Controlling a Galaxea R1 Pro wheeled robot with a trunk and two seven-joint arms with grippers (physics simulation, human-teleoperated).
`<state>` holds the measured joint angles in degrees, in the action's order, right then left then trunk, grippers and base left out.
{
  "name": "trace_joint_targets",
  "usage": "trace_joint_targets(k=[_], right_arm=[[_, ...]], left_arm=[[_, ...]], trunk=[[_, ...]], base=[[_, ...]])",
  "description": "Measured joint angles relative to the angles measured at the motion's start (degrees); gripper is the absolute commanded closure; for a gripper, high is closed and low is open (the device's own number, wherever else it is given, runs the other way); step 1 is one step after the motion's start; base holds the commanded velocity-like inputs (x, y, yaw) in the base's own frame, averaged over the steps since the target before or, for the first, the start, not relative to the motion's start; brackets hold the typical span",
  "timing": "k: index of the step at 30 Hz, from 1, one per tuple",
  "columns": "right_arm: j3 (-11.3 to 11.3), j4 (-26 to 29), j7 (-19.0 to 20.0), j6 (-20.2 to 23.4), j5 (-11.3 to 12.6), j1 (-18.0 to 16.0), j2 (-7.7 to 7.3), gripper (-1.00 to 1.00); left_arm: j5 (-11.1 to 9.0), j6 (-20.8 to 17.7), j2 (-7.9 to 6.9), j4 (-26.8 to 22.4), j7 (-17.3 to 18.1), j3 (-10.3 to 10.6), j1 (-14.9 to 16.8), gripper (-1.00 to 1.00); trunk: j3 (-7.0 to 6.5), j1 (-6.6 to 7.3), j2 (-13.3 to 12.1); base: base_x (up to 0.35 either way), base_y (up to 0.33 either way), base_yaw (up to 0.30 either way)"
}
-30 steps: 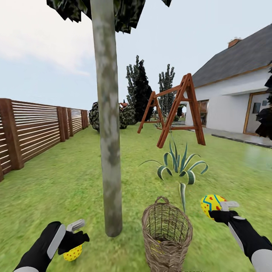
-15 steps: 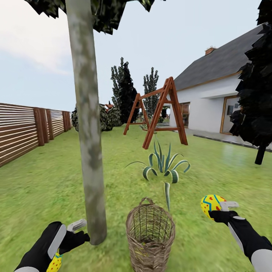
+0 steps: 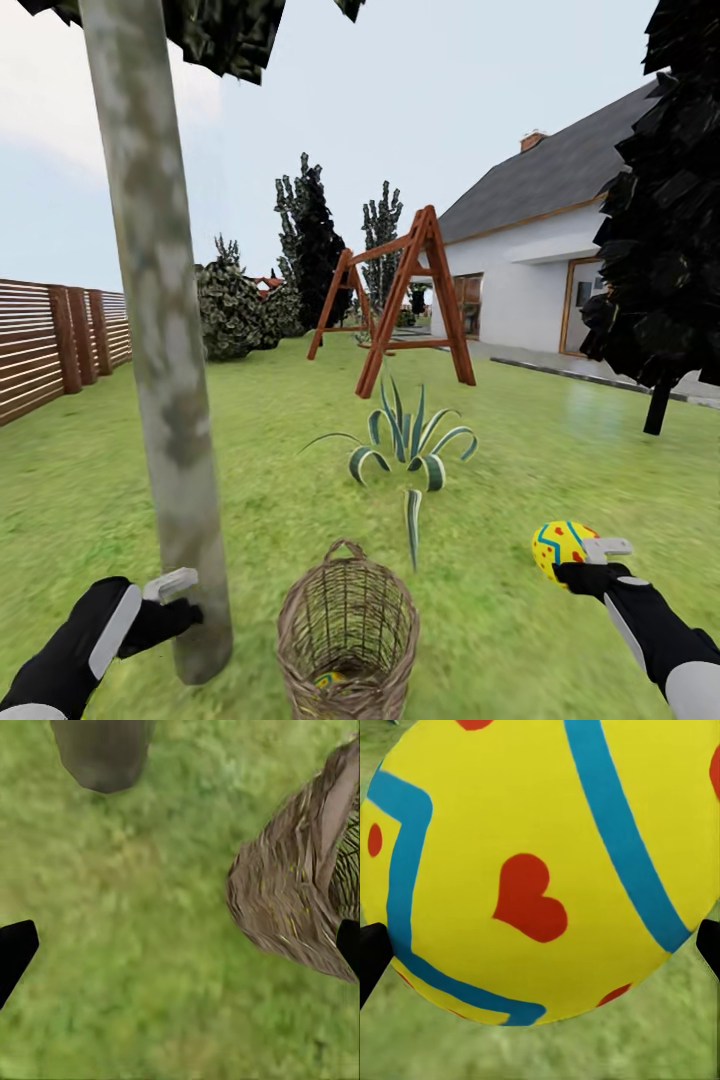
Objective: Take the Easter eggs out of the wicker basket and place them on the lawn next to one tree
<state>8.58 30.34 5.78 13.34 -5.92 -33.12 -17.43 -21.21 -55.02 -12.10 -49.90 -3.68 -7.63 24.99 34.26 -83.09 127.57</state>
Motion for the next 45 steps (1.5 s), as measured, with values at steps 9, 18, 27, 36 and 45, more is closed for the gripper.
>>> trace_joint_targets(k=[9,18,27,36,45], right_arm=[[0.1,-1.2,0.0,-0.1,0.0,0.0,-0.59,1.0],[0.0,-1.3,0.0,-0.2,0.0,0.0,-0.09,1.0],[0.0,-1.2,0.0,-0.2,-0.1,0.0,0.06,1.0],[-0.1,-1.3,0.0,-0.2,-0.1,0.0,0.2,1.0],[0.0,-1.2,0.0,-0.2,0.0,0.0,0.07,1.0]], left_arm=[[-2.3,0.1,-7.71,-0.1,9.4,0.6,-0.1,-1.0],[-2.2,0.1,-7.5,0.0,9.2,0.7,-0.1,-1.0],[-2.1,0.0,-7.12,0.0,9.1,0.6,-0.1,-1.0],[-2.1,0.2,-6.9,0.0,9.1,0.7,-0.1,-1.0],[-2.0,0.2,-5.63,1.8,9.0,0.6,-0.1,-1.0]], trunk=[[0.0,0.0,0.0],[0.0,-0.01,0.0],[0.01,-0.05,0.0],[0.0,0.0,0.0],[0.0,0.0,0.0]], base=[[0.225,-0.281,0.0],[0.195,-0.235,0.0],[-0.188,-0.141,0.0],[0.1,-0.302,0.0],[0.24,-0.263,0.0]])
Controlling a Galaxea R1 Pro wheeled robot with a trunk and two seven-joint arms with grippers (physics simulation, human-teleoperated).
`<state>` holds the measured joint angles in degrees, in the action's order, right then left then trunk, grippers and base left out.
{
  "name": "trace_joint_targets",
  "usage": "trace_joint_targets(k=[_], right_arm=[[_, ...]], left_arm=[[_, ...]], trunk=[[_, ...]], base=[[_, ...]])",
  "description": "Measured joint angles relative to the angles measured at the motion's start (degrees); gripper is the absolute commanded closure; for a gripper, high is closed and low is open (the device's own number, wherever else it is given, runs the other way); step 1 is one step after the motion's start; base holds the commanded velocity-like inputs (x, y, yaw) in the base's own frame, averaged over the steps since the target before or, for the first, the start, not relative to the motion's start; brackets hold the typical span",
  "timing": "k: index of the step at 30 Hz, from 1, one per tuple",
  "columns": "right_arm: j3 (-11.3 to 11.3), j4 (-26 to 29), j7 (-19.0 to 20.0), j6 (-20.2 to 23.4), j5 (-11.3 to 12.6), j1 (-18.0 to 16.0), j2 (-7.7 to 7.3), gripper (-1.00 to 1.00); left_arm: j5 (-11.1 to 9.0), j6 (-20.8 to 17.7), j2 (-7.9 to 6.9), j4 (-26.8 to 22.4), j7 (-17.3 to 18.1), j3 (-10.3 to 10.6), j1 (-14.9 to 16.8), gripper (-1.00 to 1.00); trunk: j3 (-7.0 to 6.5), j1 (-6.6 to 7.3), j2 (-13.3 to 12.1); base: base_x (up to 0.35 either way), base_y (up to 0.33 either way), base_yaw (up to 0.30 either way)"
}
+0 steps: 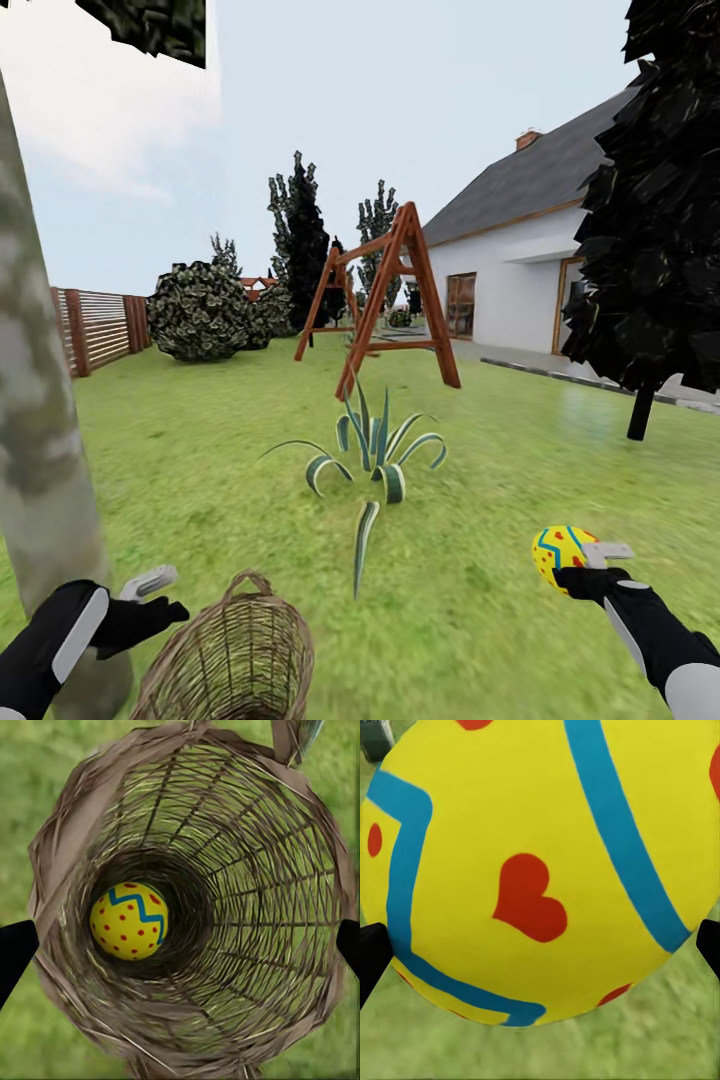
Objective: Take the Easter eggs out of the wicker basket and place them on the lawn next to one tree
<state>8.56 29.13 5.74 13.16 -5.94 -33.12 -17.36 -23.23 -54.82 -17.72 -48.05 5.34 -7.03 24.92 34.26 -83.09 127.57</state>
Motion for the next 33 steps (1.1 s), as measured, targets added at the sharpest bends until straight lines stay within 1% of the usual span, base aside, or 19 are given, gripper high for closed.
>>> trace_joint_targets(k=[3,9,10,11,12,14,15,16,18,19,33], right_arm=[[0.0,0.0,0.0,0.0,0.0,0.0,0.0,1.0],[0.0,0.0,0.0,0.0,0.0,0.0,0.0,1.0],[0.0,0.0,0.0,0.0,-0.1,0.0,0.0,1.0],[-0.1,0.0,0.0,0.0,-0.1,0.0,0.04,1.0],[-0.1,0.0,0.0,0.0,-0.2,0.0,0.06,1.0],[-0.1,0.0,0.0,0.0,-0.2,0.0,0.08,1.0],[-0.1,0.0,0.0,0.0,-0.3,0.0,0.08,1.0],[-0.1,0.0,0.0,0.0,-0.3,0.0,0.08,1.0],[-0.1,0.0,0.0,0.0,-0.3,0.0,0.04,1.0],[-0.1,0.0,0.0,0.0,-0.3,0.0,0.01,1.0],[0.0,0.0,0.0,-0.1,-0.1,0.0,-0.04,1.0]], left_arm=[[0.0,0.1,0.11,0.1,0.0,0.1,0.0,-1.0],[0.1,0.1,0.13,0.2,-0.2,0.0,0.0,-1.0],[0.7,0.1,0.13,0.2,-0.3,0.0,0.0,-1.0],[3.1,0.1,0.19,0.2,-1.7,-0.1,0.0,-1.0],[4.9,0.1,0.34,0.2,-3.7,-0.2,0.0,-1.0],[6.7,0.1,0.85,0.2,-7.4,-0.6,0.0,-1.0],[6.8,0.0,1.0,0.3,-8.0,-0.6,0.0,-1.0],[6.9,0.0,1.44,0.3,-8.3,-0.6,0.0,-1.0],[6.9,0.1,3.38,0.3,-8.5,-0.5,0.0,-1.0],[7.0,0.0,3.75,0.3,-8.5,-0.5,0.0,-1.0],[6.9,0.0,3.92,0.3,-8.1,-0.5,0.0,-1.0]], trunk=[[0.0,0.0,0.0],[0.0,-0.03,0.0],[0.0,-0.03,0.0],[0.0,-0.03,0.0],[0.0,-0.03,0.0],[0.0,-0.03,0.0],[0.0,-0.03,0.0],[0.0,-0.03,0.0],[0.0,-0.03,0.0],[0.0,-0.03,0.0],[0.0,-0.03,0.0]], base=[[0.2,-0.211,0.0],[0.017,-0.018,0.0],[0.0,0.0,0.0],[0.0,0.0,0.0],[0.0,0.0,0.0],[0.0,0.0,0.0],[0.0,0.0,0.0],[0.0,0.0,0.0],[0.0,0.0,0.0],[0.0,0.0,0.0],[0.0,0.0,0.0]])
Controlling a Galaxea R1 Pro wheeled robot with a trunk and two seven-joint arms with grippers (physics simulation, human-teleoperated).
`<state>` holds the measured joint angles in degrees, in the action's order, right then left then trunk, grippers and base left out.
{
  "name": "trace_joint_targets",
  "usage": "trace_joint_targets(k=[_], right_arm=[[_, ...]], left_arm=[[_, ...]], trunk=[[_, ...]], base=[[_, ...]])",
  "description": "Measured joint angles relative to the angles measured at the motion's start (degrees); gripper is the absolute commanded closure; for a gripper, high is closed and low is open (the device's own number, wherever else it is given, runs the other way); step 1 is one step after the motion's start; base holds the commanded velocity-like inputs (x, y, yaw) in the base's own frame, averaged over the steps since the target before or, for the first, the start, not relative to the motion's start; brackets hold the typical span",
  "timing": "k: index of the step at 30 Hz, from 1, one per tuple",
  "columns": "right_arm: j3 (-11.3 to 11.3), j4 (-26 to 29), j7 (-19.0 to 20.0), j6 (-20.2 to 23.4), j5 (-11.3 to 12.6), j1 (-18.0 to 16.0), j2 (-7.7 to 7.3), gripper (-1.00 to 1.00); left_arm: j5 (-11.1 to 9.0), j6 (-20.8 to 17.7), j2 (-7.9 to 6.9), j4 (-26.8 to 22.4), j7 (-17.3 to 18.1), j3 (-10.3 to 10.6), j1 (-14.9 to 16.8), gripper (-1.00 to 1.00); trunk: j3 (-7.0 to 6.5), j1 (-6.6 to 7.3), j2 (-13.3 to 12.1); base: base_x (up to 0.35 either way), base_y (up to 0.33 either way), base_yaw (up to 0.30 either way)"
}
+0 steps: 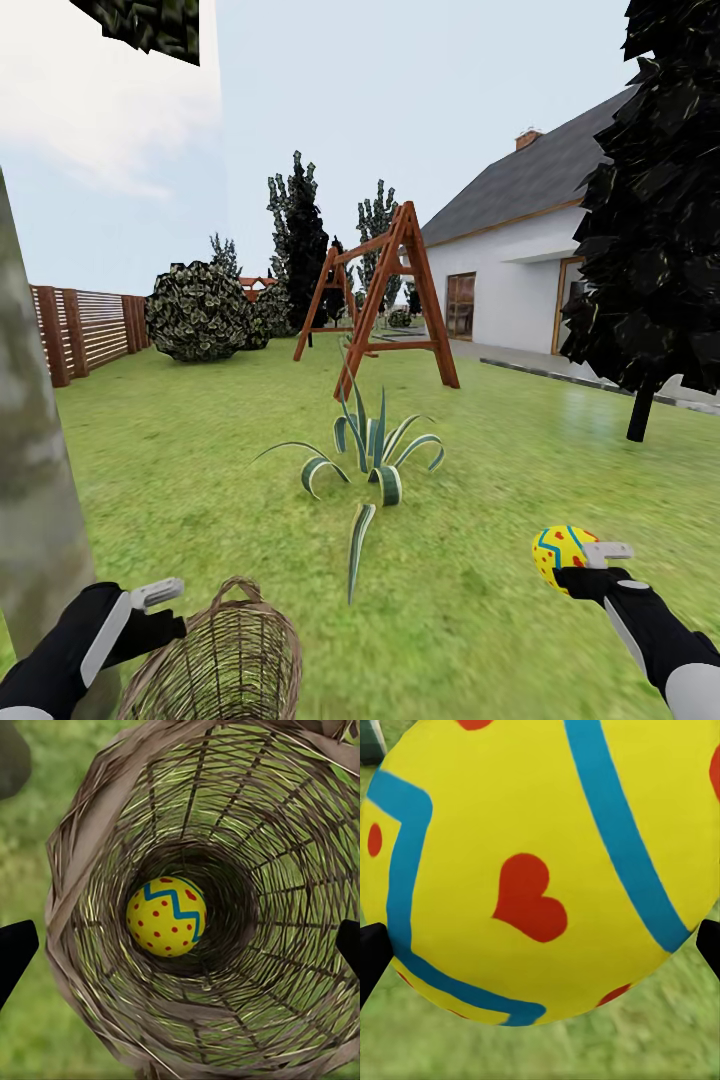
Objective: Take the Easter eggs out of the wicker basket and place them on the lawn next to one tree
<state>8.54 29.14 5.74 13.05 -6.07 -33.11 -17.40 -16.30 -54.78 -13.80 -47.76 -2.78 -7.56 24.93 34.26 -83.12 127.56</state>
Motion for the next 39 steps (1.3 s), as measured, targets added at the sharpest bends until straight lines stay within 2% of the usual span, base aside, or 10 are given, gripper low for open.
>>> trace_joint_targets(k=[2,11,31,35,39], right_arm=[[0.0,0.0,0.0,0.0,0.0,0.0,0.01,1.0],[0.0,0.0,0.0,0.0,0.0,0.0,-0.05,1.0],[0.3,0.9,-0.1,0.0,0.3,0.0,0.08,1.0],[0.3,3.6,-0.1,0.1,0.6,0.0,0.21,1.0],[0.2,3.9,-0.7,0.2,0.6,0.0,0.24,1.0]], left_arm=[[-0.1,0.0,0.22,0.0,0.0,0.0,0.0,-1.0],[-0.1,0.1,2.05,2.9,0.0,0.1,0.0,-1.0],[-0.3,0.1,2.09,2.9,0.1,-0.1,0.0,-1.0],[-0.3,0.1,2.03,2.9,0.2,-0.1,0.0,-1.0],[-0.3,0.1,2.1,2.9,0.2,-0.1,0.0,-1.0]], trunk=[[0.0,0.0,0.0],[1.61,-1.97,3.6],[5.2,-6.37,11.6],[5.92,-7.24,13.2],[6.64,-8.12,14.8]], base=[[0.0,0.0,0.0],[0.0,0.0,0.0],[0.0,0.0,0.0],[0.0,0.0,0.0],[0.0,0.0,0.0]])
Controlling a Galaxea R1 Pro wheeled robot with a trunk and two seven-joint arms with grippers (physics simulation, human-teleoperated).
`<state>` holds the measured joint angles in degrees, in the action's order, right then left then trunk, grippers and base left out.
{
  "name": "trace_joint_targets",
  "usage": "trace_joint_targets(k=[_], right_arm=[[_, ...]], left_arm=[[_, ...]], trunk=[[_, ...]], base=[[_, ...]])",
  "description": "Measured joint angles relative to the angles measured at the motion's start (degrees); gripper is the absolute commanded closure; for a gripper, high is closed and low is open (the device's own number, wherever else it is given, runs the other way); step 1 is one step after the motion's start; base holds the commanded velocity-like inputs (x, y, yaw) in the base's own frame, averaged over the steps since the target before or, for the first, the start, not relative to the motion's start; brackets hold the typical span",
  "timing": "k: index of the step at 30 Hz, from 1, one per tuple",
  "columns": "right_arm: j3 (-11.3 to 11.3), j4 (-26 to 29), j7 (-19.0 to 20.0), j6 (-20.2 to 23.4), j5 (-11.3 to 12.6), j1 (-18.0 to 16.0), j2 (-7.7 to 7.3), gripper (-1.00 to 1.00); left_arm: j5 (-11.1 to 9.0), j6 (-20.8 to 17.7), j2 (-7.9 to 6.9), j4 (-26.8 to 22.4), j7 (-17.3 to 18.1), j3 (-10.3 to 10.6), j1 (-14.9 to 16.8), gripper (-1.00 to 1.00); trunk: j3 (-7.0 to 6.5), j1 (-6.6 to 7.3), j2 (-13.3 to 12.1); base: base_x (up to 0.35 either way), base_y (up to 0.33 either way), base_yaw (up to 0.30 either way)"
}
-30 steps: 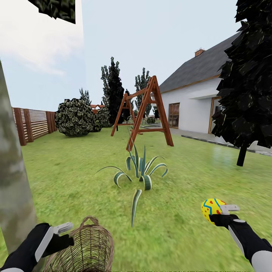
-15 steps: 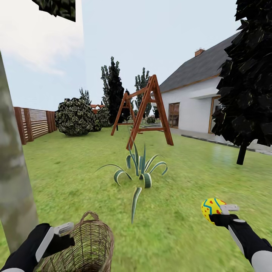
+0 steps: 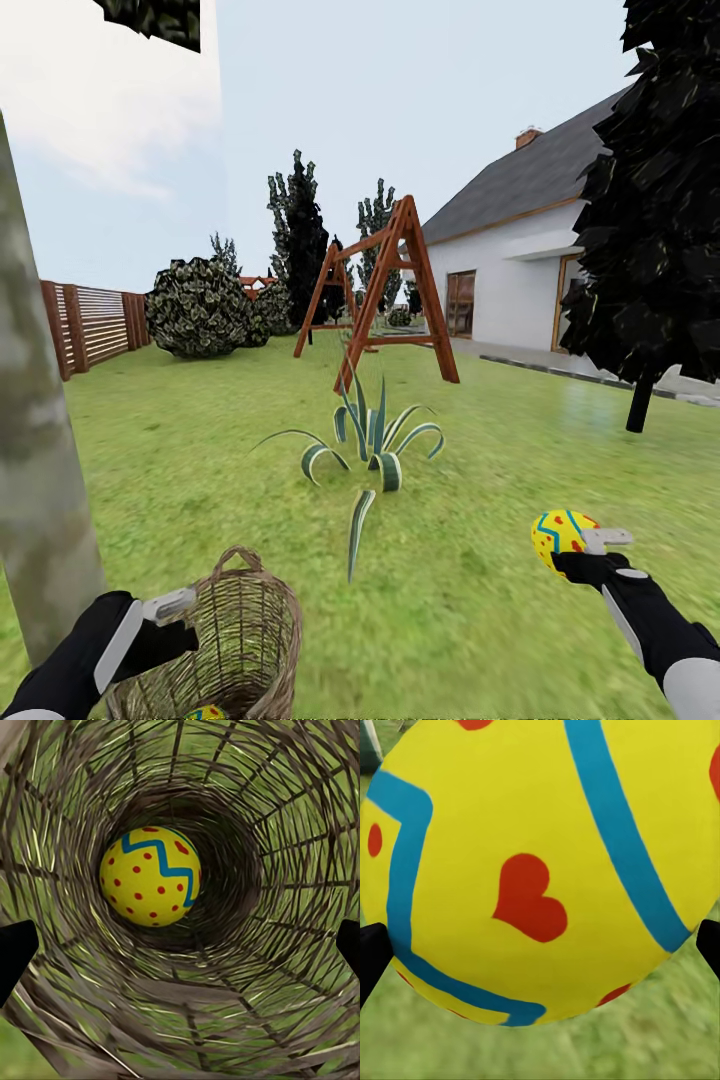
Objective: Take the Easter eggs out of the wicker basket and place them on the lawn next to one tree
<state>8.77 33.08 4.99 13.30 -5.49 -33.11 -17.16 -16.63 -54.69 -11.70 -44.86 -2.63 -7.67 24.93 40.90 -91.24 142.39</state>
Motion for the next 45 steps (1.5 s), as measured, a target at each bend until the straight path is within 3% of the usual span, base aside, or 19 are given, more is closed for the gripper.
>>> trace_joint_targets(k=[11,36,40,45], right_arm=[[-0.3,0.2,0.0,-0.4,-0.1,0.0,-0.05,1.0],[-0.4,0.0,0.0,-0.3,-0.2,0.0,0.06,1.0],[-0.5,0.0,0.0,-0.3,-0.2,0.0,0.07,1.0],[-0.5,0.0,0.1,-0.5,-0.2,0.0,0.07,1.0]], left_arm=[[-0.3,0.1,0.25,-0.1,0.0,0.0,0.0,-1.0],[-0.2,1.9,0.27,-0.2,0.1,-0.2,0.0,-1.0],[-2.3,1.9,0.11,-0.2,0.1,-0.2,0.0,-1.0],[-2.7,1.9,0.21,-0.2,0.1,-0.2,0.0,-1.0]], trunk=[[2.35,-0.68,0.9],[2.57,-0.71,0.9],[3.46,-0.81,1.0],[4.57,-0.94,1.1]], base=[[0.0,0.0,0.0],[0.122,0.021,0.0],[0.0,0.0,0.0],[0.0,0.0,0.0]])
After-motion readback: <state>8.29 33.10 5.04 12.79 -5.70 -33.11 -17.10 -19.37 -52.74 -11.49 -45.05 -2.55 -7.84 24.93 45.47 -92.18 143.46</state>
